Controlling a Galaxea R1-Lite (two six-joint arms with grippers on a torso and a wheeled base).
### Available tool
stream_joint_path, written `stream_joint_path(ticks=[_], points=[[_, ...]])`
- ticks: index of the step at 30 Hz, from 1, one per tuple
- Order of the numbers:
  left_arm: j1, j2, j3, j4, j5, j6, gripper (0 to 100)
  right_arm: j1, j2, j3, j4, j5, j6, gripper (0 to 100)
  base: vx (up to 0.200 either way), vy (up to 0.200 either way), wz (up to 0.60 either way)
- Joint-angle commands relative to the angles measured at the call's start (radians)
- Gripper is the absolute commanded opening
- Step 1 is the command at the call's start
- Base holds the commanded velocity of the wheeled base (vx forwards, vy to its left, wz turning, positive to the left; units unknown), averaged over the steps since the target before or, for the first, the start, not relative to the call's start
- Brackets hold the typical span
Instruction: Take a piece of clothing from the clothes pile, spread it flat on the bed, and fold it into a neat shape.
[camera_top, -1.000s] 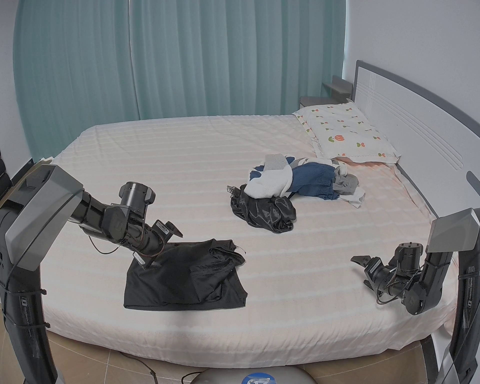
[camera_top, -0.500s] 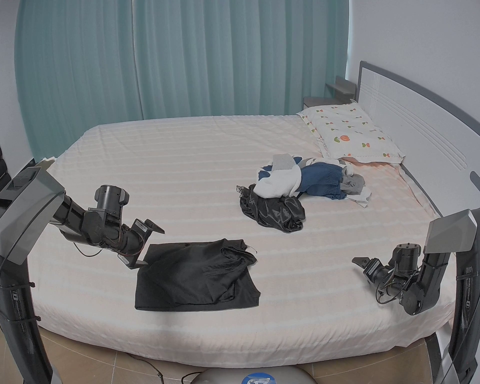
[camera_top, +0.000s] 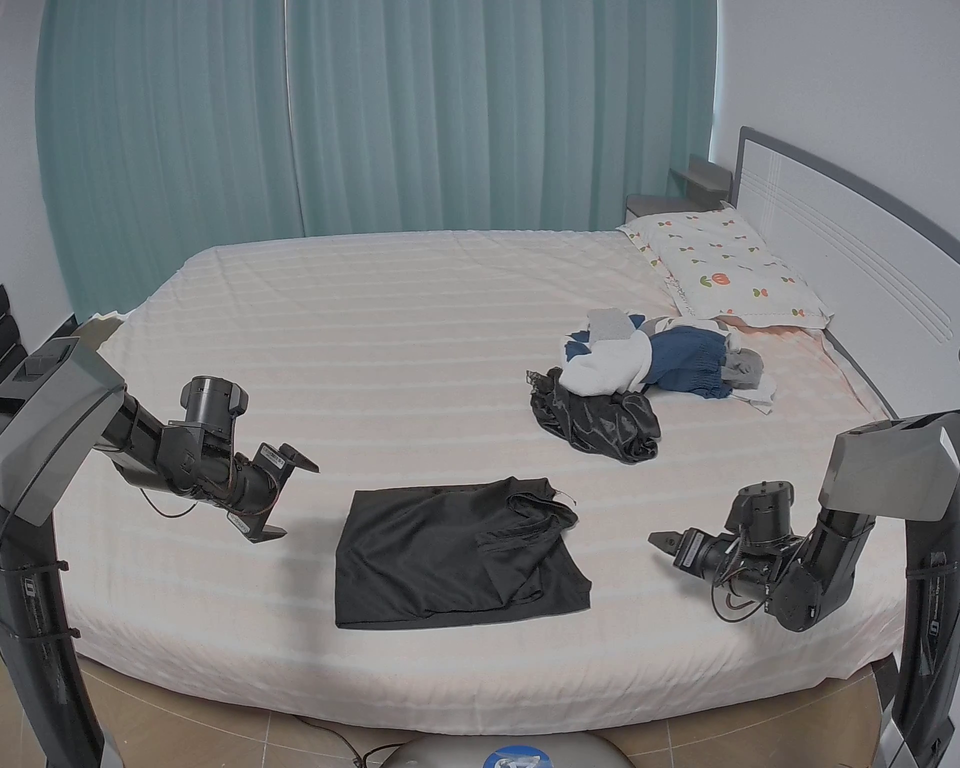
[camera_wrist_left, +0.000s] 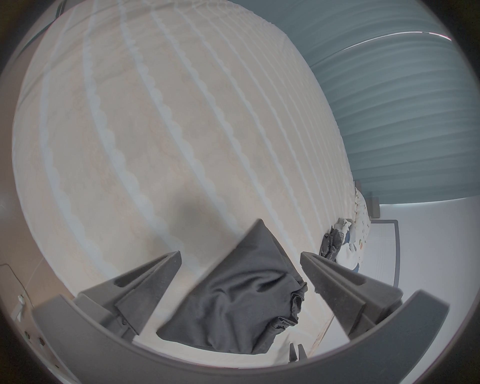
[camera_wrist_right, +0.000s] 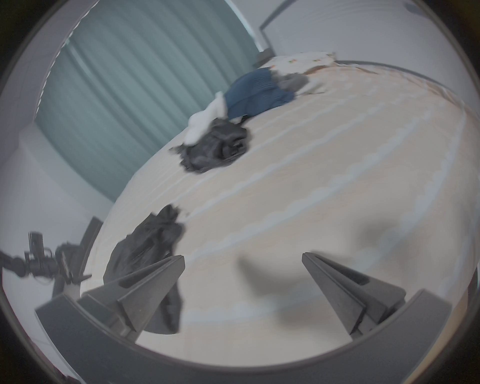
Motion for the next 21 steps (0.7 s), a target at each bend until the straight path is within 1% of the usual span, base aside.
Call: stream_joint_path(ticks=[1, 4, 7, 12, 14, 16, 18, 21], points=[[0.002, 0.007, 0.010, -0.003, -0.002, 0.002, 100, 0.104, -0.061, -0.065, 0.068, -0.031, -0.055, 100, 0.000, 0.200, 0.00], [0.002, 0.008, 0.010, -0.003, -0.001, 0.002, 100, 0.141, -0.072, -0.114, 0.137, -0.034, -0.064, 100, 0.000, 0.200, 0.00], [0.002, 0.010, 0.010, -0.003, 0.004, 0.002, 100, 0.164, -0.070, -0.196, 0.238, -0.059, -0.070, 100, 0.000, 0.200, 0.00], [-0.006, 0.011, 0.009, -0.004, 0.021, 0.005, 100, 0.173, -0.058, -0.312, 0.404, -0.065, -0.078, 100, 0.000, 0.000, 0.00], [-0.006, 0.011, 0.010, -0.003, 0.021, 0.005, 100, 0.178, -0.058, -0.331, 0.430, -0.065, -0.080, 100, 0.000, 0.000, 0.00], [-0.006, 0.011, 0.010, -0.004, 0.022, 0.005, 100, 0.204, -0.057, -0.367, 0.479, -0.074, -0.090, 100, 0.000, 0.000, 0.00], [-0.006, 0.011, 0.010, -0.003, 0.022, 0.005, 100, 0.226, -0.044, -0.386, 0.508, -0.102, -0.117, 100, 0.000, 0.000, 0.00], [-0.006, 0.011, 0.010, -0.004, 0.022, 0.005, 100, 0.236, -0.004, -0.420, 0.528, -0.115, -0.163, 100, 0.000, 0.000, 0.00]])
